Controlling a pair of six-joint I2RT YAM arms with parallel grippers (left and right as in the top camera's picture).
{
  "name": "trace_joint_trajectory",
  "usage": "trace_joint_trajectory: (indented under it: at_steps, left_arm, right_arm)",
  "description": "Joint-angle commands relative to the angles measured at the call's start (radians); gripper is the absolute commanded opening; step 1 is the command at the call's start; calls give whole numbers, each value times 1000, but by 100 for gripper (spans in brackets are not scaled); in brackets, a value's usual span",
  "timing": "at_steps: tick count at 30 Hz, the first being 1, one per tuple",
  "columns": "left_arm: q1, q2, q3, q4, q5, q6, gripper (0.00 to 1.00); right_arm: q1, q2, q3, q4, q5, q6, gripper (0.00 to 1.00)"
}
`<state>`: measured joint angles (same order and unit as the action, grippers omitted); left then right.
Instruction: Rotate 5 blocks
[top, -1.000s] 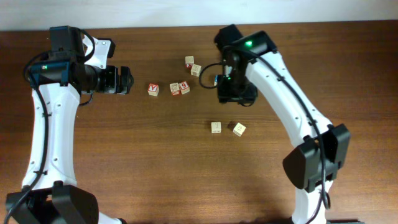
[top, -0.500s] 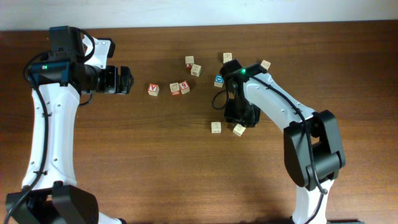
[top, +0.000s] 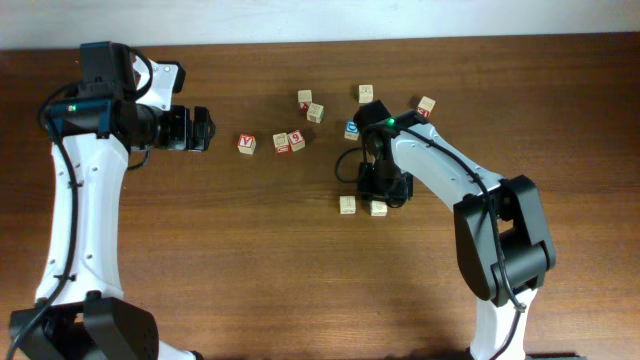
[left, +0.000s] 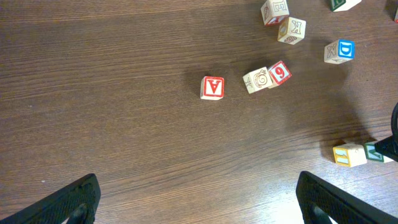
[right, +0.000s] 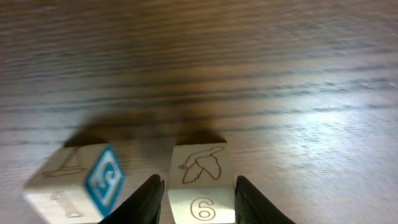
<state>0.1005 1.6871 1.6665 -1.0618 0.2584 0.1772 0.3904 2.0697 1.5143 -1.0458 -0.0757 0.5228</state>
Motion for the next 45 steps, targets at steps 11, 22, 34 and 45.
trace_joint_trajectory:
  at_steps: [11,22,34,45]
  left_arm:
    - [0,6,22,1,8,-5,99]
    - [0,6,22,1,8,-5,99]
    - [1,6,22,1,8,-5,99]
    - [0,6,22,1,8,-5,99]
  right_arm:
    - [29,3,-6,80,-65,-20,38]
    - [-43,-103,204,-149,-49,-181,46]
    - [-14,-143,-92,-89,-49,-310,12]
    - [60,-137,-238,137,-81,-389,12]
